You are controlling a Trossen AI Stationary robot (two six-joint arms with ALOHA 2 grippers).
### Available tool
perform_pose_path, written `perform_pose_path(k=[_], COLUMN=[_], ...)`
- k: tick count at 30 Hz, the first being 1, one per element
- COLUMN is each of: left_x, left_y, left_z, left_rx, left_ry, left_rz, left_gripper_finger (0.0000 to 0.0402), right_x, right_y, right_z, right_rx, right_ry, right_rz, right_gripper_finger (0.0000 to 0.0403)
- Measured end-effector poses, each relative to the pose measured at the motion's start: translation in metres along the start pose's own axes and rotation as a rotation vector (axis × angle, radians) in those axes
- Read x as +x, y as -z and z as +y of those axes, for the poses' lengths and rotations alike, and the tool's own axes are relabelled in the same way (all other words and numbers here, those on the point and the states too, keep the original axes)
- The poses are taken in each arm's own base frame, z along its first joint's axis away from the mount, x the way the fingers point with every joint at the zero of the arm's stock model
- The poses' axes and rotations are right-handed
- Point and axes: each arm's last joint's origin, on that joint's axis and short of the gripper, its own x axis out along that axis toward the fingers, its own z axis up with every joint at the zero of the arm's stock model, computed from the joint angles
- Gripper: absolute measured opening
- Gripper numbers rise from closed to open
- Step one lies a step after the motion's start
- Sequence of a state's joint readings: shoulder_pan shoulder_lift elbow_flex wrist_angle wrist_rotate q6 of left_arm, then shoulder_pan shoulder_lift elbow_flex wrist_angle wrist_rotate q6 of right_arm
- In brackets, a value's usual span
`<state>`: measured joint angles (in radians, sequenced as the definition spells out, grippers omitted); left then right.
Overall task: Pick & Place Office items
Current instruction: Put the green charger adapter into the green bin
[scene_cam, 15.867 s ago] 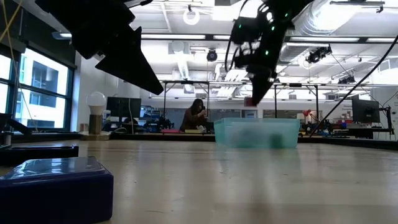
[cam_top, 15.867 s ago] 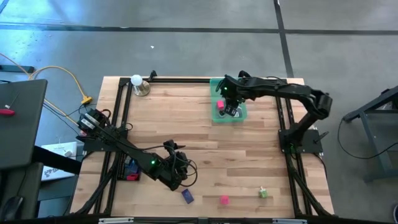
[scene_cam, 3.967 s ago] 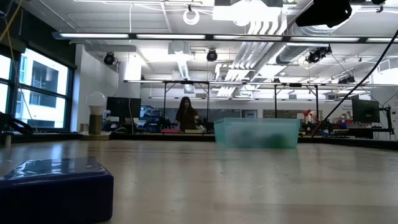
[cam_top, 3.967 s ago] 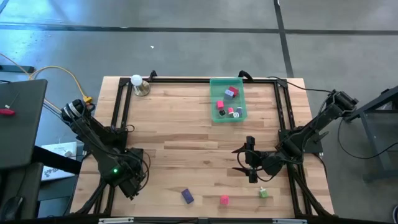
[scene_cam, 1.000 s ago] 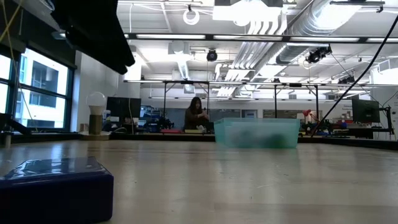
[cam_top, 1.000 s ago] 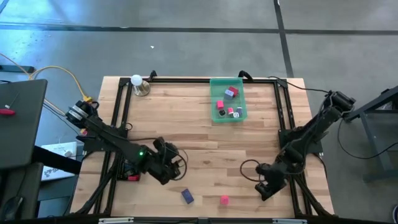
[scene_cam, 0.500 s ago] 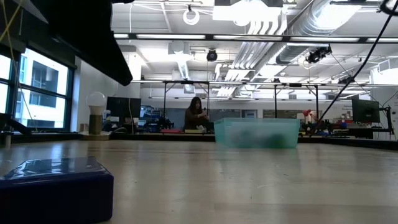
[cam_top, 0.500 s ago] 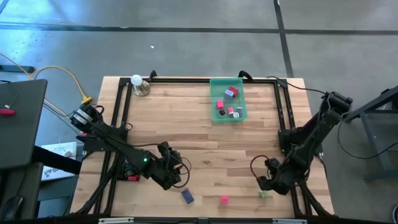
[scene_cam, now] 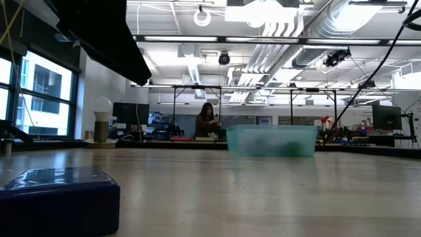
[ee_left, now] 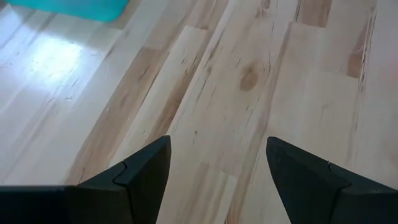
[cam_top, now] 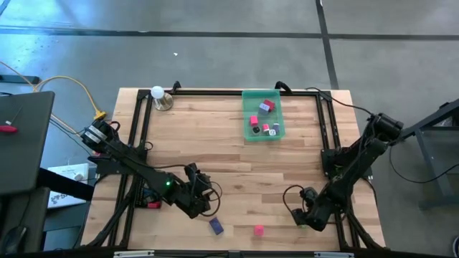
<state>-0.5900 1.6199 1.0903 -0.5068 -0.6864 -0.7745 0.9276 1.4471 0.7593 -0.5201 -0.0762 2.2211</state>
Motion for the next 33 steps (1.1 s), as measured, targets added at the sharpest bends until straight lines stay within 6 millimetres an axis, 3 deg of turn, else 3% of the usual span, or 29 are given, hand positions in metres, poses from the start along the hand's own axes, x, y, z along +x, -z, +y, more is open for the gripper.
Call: perform_pose_path(k=[19,23,29,33], left_x=[0.0,0.0,0.0,0.0], left_y=[0.0,0.0,0.0,0.0], left_z=[-0.001,-0.001,-0.001,-0.001], left_rx=[-0.009,-0.009,-0.009,-0.009], left_ry=[0.004,0.004,0.005,0.004], left_rz=[0.003,0.003,0.003,0.003], left_gripper_finger=[0.0256,0.0256,0.0256,0.0256], right_x=[0.037,0.04,0.04,0.04], right_y=[-0.001,-0.002,-0.003,-0.003], right_z=[-0.001,-0.002,-0.004,-0.003], right_rx=[-0.064,-0.104,-0.163,-0.221], right_ry=[0.135,0.159,0.175,0.156], right_rz=[-0.005,-0.002,0.005,-0.022], right_gripper_finger=[0.0284,0.0239,0.0118,0.0117])
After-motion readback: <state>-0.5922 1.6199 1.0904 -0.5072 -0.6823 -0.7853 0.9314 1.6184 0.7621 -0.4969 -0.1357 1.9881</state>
